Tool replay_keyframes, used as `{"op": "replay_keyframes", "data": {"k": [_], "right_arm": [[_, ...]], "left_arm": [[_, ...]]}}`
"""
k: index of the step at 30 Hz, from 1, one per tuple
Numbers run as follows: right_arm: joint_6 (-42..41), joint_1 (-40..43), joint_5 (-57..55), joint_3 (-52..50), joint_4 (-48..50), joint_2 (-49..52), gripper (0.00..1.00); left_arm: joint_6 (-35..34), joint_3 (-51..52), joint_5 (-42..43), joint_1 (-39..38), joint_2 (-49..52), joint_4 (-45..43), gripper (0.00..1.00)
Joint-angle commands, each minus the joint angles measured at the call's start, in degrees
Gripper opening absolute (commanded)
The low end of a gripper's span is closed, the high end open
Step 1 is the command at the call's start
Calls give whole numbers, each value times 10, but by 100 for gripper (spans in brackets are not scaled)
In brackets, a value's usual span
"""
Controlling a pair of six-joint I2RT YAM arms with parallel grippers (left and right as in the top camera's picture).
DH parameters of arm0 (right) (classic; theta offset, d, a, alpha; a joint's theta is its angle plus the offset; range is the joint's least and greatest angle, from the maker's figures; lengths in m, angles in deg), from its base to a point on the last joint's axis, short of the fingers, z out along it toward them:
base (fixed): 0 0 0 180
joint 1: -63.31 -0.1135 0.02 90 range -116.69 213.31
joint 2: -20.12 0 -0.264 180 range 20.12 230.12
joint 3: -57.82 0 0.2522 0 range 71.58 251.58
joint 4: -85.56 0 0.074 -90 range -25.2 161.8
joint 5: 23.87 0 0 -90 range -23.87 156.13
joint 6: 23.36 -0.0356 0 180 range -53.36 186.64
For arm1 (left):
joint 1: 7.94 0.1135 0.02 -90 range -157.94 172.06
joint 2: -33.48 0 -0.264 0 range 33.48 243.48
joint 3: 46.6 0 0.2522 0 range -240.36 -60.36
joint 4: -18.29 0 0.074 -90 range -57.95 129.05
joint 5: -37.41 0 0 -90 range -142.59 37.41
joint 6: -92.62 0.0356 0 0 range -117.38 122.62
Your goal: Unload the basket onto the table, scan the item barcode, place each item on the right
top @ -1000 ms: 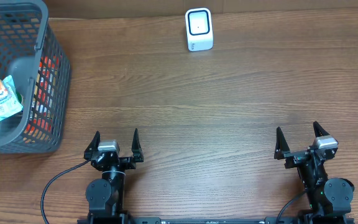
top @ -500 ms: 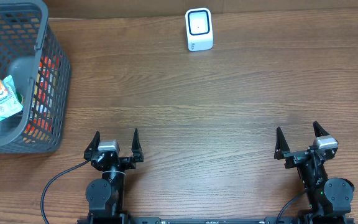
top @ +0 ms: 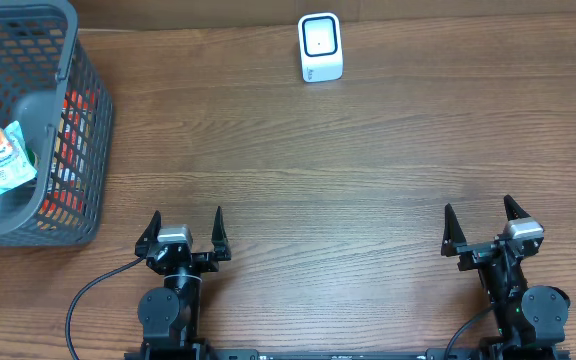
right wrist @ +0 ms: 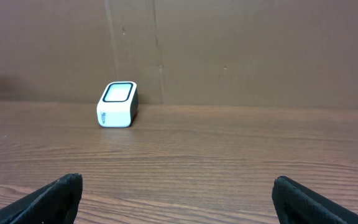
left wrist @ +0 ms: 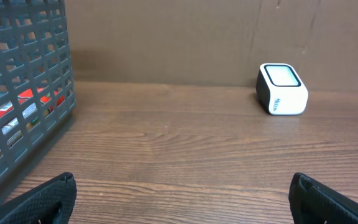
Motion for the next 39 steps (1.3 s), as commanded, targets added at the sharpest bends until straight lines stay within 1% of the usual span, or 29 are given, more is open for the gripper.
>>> {"op": "replay_keyframes", "data": {"k": [1,3,5,7,9,11,12,13,17,19,21,26,30,35,39], "right_arm": [[1,2,3,-6,2,-5,100],[1,2,3,-6,2,-5,100],[1,2,3,-6,2,-5,100],[1,2,3,-6,2,-5,100],[1,2,3,-6,2,-5,100],[1,2,3,-6,2,-5,100],[1,2,3,-6,2,-5,100],[1,2,3,-6,2,-5,100],[1,2,3,-6,2,-5,100],[1,2,3,-6,2,-5,100],[1,2,3,-6,2,-5,100],[1,2,3,-6,2,-5,100],[1,2,3,-6,2,-5,100],[1,2,3,-6,2,-5,100],[1,2,3,-6,2,-5,100]], "left_arm": [[12,2,5,-4,-7,-1,100],[6,2,23,-4,-7,-1,100],[-35,2,54,-4,-6,-3,100],[-82,2,59,-4,-6,-3,100],[-65,2,28,-4,-6,-5,100],[-50,2,-31,-4,-6,-5,100],[-50,2,-34,-4,-6,-5,100],[-50,1,-22,-4,-6,-4,100],[-52,-5,89,-5,-2,8,100],[-52,-10,101,-4,2,18,100],[-52,-25,83,-4,3,48,100],[-52,-123,55,-4,7,159,100],[-52,-220,55,-4,38,207,100],[-51,-360,33,-4,138,279,100],[-51,-486,26,-4,263,368,100]]}}
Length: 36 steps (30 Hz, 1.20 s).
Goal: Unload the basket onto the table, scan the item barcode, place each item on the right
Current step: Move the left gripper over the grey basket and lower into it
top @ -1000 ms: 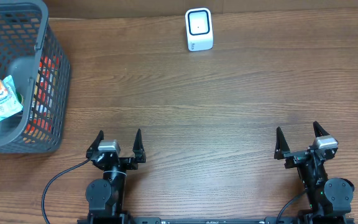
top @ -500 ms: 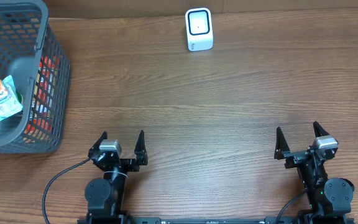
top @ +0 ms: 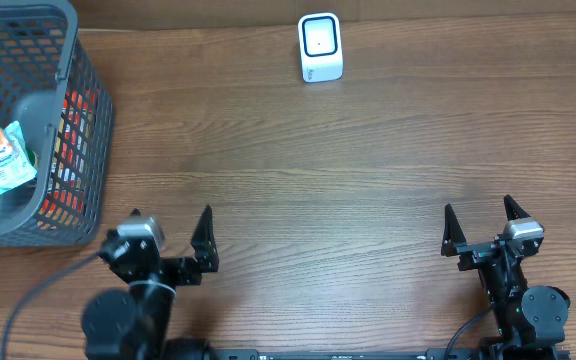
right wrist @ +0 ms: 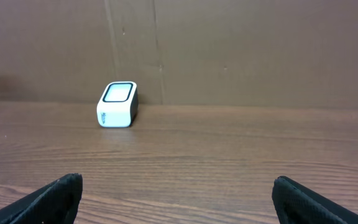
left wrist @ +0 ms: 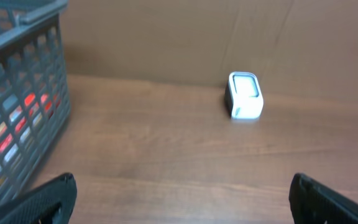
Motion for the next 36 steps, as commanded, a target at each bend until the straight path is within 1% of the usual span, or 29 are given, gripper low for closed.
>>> {"op": "replay_keyframes", "data": {"k": [1,2,4,7,10,13,15,19,20,21,22,23,26,28,32,34,35,36], "right_arm": [[0,2,3,-6,2,-5,100],[0,2,3,-6,2,-5,100],[0,2,3,-6,2,-5,100],[0,2,3,-6,2,-5,100],[0,2,3,-6,2,-5,100],[0,2,3,-6,2,-5,100],[0,2,3,-6,2,-5,100],[0,2,3,-6,2,-5,100],[0,2,3,-6,2,-5,100],[0,2,3,-6,2,-5,100],[0,2,3,-6,2,-5,100],[0,2,3,-6,2,-5,100],[0,2,3,-6,2,-5,100],[0,2,3,-6,2,-5,100],[0,2,3,-6,2,-5,100],[0,2,3,-6,2,-5,100],[0,2,3,-6,2,-5,100],[0,2,3,-6,2,-5,100]], "left_arm": [[-3,-108,-14,-4,113,60,100],[0,-137,-14,-4,141,83,100],[12,-227,-8,-4,226,162,100],[12,-344,-9,-4,337,273,100],[12,-428,-11,-4,430,349,100],[11,-452,-10,-4,493,376,100],[11,-451,1,-4,527,381,100],[7,-451,16,-4,596,425,100],[8,-451,36,-4,613,432,97],[10,-451,53,-4,626,435,70],[10,-451,69,-4,639,437,17],[10,-451,80,-4,649,437,4],[10,-455,104,-4,671,432,4],[15,-472,104,-3,677,432,4],[15,-548,102,10,678,429,4],[-9,-607,89,31,679,421,4],[-17,-634,88,43,679,415,9],[-19,-664,88,60,679,406,21]]}}
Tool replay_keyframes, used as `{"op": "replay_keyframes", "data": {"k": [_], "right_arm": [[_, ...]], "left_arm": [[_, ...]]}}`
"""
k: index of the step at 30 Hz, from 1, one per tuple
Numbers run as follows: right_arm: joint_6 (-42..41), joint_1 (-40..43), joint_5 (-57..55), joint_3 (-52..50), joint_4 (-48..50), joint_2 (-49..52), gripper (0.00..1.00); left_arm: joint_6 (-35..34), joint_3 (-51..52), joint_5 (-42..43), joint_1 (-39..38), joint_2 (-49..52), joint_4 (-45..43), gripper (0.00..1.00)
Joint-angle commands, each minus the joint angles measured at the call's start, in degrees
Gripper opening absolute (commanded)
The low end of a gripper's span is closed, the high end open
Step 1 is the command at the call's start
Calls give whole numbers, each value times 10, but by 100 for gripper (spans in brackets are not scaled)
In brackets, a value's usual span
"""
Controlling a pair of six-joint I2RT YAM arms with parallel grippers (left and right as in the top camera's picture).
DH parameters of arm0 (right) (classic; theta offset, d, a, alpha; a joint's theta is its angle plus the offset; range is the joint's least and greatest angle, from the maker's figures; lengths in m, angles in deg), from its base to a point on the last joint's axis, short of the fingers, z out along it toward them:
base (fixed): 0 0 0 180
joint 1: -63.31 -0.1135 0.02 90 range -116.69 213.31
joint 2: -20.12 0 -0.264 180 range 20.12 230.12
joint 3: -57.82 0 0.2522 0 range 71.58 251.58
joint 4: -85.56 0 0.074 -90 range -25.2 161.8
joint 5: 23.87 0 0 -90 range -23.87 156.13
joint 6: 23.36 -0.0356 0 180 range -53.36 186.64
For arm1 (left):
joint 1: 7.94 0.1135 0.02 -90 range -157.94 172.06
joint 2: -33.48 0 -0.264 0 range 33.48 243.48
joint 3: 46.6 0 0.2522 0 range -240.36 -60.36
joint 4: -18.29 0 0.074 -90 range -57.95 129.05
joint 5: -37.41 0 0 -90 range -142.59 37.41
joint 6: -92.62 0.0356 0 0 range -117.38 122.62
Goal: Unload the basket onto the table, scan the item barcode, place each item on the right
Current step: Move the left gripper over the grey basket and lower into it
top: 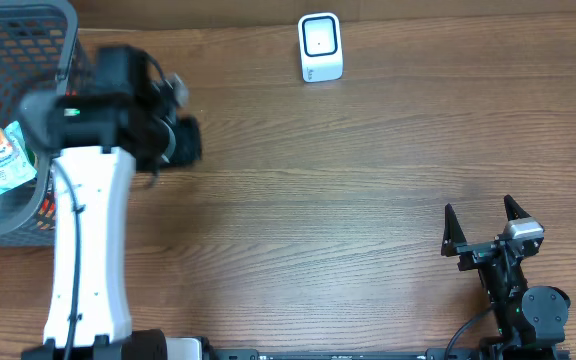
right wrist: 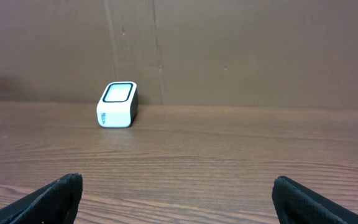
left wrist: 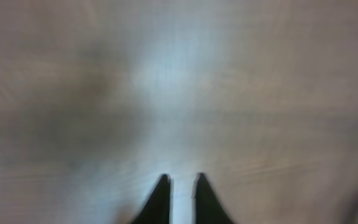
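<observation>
The white barcode scanner (top: 320,47) stands at the table's far edge and also shows in the right wrist view (right wrist: 117,104). An orange, white and green packet (top: 3,155) lies in the grey basket (top: 90,95) at the far left, with red items under it. My left arm reaches far forward, and my left gripper (top: 178,138) hangs blurred just right of the basket. In its own blurred view the left gripper (left wrist: 180,180) points down at bare wood, fingertips nearly together, nothing between them. My right gripper (top: 480,212) rests open at the near right (right wrist: 176,182).
A brown cardboard wall (right wrist: 229,50) backs the table behind the scanner. The wooden table (top: 368,180) stretches between the basket, the scanner and my right arm.
My left arm has gone from the near edge to far forward beside the basket. Its jaws, wide apart then, now stand nearly together and point down at the table. My right arm is unchanged.
Both grippers first rested open at the near edge, facing the scanner. Then my left gripper had shifted left and lifted a little, still open. Now it hangs by the basket's right wall with its fingertips drawn together.
</observation>
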Motion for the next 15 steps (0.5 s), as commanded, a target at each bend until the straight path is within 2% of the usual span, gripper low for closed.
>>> {"op": "replay_keyframes", "data": {"k": [1,3,7,10,15], "right_arm": [[1,2,3,-6,2,-5,100],[1,2,3,-6,2,-5,100],[1,2,3,-6,2,-5,100],[1,2,3,-6,2,-5,100],[1,2,3,-6,2,-5,100]], "left_arm": [[-19,-104,-1,55,-7,-21,40],[-39,-149,-29,92,-7,-42,63],[-79,-199,-134,174,-7,-90,80],[-81,-200,-169,232,-5,-113,87],[-81,-199,-160,316,23,-116,93]]}}
